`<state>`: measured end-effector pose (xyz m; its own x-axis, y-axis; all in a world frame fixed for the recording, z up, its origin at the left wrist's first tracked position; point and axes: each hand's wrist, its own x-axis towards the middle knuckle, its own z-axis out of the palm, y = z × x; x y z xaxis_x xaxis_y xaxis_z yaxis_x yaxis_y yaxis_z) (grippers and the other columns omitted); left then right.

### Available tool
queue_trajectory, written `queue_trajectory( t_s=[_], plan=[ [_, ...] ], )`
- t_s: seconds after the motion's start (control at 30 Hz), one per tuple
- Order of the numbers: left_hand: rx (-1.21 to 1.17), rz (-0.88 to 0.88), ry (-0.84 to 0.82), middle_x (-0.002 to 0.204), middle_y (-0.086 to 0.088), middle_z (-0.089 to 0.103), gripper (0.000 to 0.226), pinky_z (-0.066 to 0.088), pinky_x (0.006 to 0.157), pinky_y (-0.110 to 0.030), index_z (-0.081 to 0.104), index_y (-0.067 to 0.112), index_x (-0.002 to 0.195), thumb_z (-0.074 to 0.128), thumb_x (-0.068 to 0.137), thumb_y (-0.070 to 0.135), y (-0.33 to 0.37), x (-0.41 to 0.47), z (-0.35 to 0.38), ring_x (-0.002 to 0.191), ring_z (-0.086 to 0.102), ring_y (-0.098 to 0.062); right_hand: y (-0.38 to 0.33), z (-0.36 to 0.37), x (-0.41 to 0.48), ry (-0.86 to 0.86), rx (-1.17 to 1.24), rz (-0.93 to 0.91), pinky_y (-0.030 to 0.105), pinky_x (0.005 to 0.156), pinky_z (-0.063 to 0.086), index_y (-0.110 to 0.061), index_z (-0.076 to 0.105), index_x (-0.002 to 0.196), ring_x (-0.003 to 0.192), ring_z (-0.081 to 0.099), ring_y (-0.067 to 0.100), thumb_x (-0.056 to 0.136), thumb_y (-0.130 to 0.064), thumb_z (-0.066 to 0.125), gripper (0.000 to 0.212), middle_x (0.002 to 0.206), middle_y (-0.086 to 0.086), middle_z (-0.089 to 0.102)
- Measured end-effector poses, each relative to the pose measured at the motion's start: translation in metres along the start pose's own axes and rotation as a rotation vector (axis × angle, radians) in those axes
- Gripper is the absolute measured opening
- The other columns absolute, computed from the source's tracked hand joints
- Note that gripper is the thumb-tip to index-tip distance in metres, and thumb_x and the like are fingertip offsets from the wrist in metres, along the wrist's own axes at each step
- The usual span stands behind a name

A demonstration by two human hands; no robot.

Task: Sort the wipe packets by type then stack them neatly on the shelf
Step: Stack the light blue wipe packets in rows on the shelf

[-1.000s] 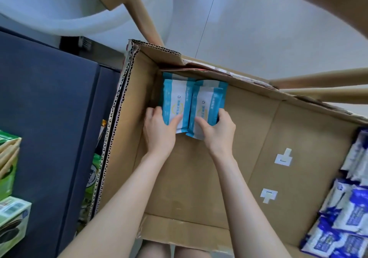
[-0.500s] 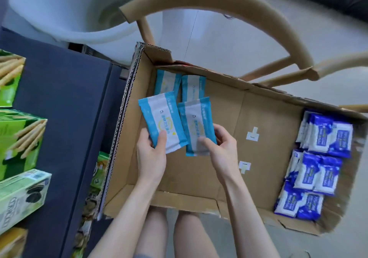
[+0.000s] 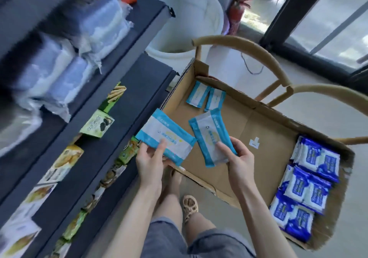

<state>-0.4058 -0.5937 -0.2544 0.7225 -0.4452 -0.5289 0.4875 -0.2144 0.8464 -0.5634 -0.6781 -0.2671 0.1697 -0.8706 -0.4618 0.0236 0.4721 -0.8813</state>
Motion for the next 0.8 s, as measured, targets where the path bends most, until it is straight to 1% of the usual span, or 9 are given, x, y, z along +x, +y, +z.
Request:
queue_trajectory(
  t_s=[0.07, 0.13, 0.17, 0.3, 0.43, 0.5, 0.63, 0.7, 0.8],
  plan=[
    [-0.065, 0.042, 0.070, 0.096, 0.002, 0.069, 0.013, 0.059, 0.065, -0.028, 0.058, 0.010, 0.105, 0.058, 0.092, 0.011, 0.008, -0.034, -0.021, 0.079, 0.068, -0.004, -0.001, -0.001, -0.026, -0.058, 0.027, 0.008, 0.025, 0.069, 0.049, -0.009, 0.069, 0.097, 0.080, 0.061, 0.014, 0.081, -0.008, 0.070, 0.016, 0.090, 0.004, 0.071],
    [-0.057, 0.111, 0.137, 0.094, 0.001, 0.068, 0.009, 0.054, 0.059, -0.016, 0.059, 0.009, 0.099, 0.060, 0.091, 0.012, 0.016, -0.060, -0.045, 0.073, 0.066, 0.003, -0.009, 0.005, -0.048, -0.124, 0.050, 0.010, 0.025, 0.066, 0.049, -0.013, 0.070, 0.096, 0.080, 0.061, 0.016, 0.080, -0.011, 0.072, 0.016, 0.090, 0.004, 0.071],
    [-0.052, 0.138, 0.168, 0.094, 0.001, 0.068, 0.006, 0.051, 0.057, -0.015, 0.060, 0.011, 0.095, 0.061, 0.089, 0.013, 0.021, -0.072, -0.057, 0.072, 0.065, 0.004, -0.015, 0.009, -0.057, -0.162, 0.055, 0.006, 0.024, 0.064, 0.050, -0.014, 0.070, 0.095, 0.080, 0.061, 0.016, 0.080, -0.011, 0.071, 0.015, 0.089, 0.003, 0.071],
    [-0.120, 0.221, 0.274, 0.100, 0.000, 0.069, 0.020, 0.058, 0.067, -0.025, 0.061, 0.016, 0.098, 0.068, 0.083, 0.005, 0.050, -0.108, -0.099, 0.086, 0.068, -0.009, -0.045, 0.041, -0.092, -0.350, 0.049, -0.041, 0.027, 0.067, 0.051, -0.016, 0.070, 0.095, 0.081, 0.064, 0.016, 0.080, -0.013, 0.068, 0.016, 0.090, 0.002, 0.072],
    [-0.159, 0.311, 0.335, 0.095, -0.002, 0.070, 0.028, 0.058, 0.066, -0.031, 0.060, 0.017, 0.095, 0.069, 0.079, -0.004, 0.082, -0.140, -0.130, 0.078, 0.071, -0.013, -0.066, 0.078, -0.122, -0.547, 0.016, -0.071, 0.034, 0.074, 0.051, -0.017, 0.072, 0.097, 0.088, 0.064, 0.020, 0.083, -0.016, 0.067, 0.015, 0.098, 0.005, 0.072],
    [-0.201, 0.345, 0.349, 0.097, -0.006, 0.070, 0.026, 0.059, 0.066, -0.030, 0.060, 0.013, 0.096, 0.069, 0.079, -0.005, 0.095, -0.153, -0.148, 0.083, 0.071, -0.018, -0.073, 0.099, -0.138, -0.631, -0.002, -0.088, 0.035, 0.075, 0.052, -0.013, 0.070, 0.100, 0.087, 0.064, 0.021, 0.084, -0.016, 0.066, 0.016, 0.100, 0.008, 0.072],
    [-0.300, 0.389, 0.360, 0.099, -0.004, 0.071, 0.021, 0.060, 0.071, -0.034, 0.060, 0.012, 0.103, 0.065, 0.084, 0.006, 0.115, -0.175, -0.188, 0.089, 0.070, -0.019, -0.080, 0.144, -0.174, -0.784, -0.034, -0.112, 0.028, 0.071, 0.052, -0.011, 0.068, 0.103, 0.085, 0.065, 0.018, 0.087, -0.016, 0.064, 0.016, 0.100, 0.009, 0.072],
    [-0.326, 0.415, 0.385, 0.100, -0.004, 0.071, 0.022, 0.060, 0.072, -0.037, 0.060, 0.011, 0.106, 0.064, 0.085, 0.014, 0.123, -0.186, -0.210, 0.091, 0.070, -0.019, -0.081, 0.166, -0.193, -0.861, -0.043, -0.106, 0.030, 0.073, 0.053, -0.012, 0.068, 0.102, 0.087, 0.066, 0.020, 0.087, -0.019, 0.065, 0.017, 0.101, 0.010, 0.072],
    [-0.328, 0.442, 0.454, 0.103, -0.004, 0.071, 0.024, 0.060, 0.072, -0.036, 0.060, 0.010, 0.108, 0.065, 0.085, 0.017, 0.131, -0.200, -0.249, 0.092, 0.070, -0.019, -0.079, 0.200, -0.226, -0.974, -0.080, -0.104, 0.039, 0.081, 0.052, -0.014, 0.066, 0.103, 0.095, 0.066, 0.023, 0.079, -0.031, 0.068, 0.030, 0.103, 0.006, 0.072]
  ],
)
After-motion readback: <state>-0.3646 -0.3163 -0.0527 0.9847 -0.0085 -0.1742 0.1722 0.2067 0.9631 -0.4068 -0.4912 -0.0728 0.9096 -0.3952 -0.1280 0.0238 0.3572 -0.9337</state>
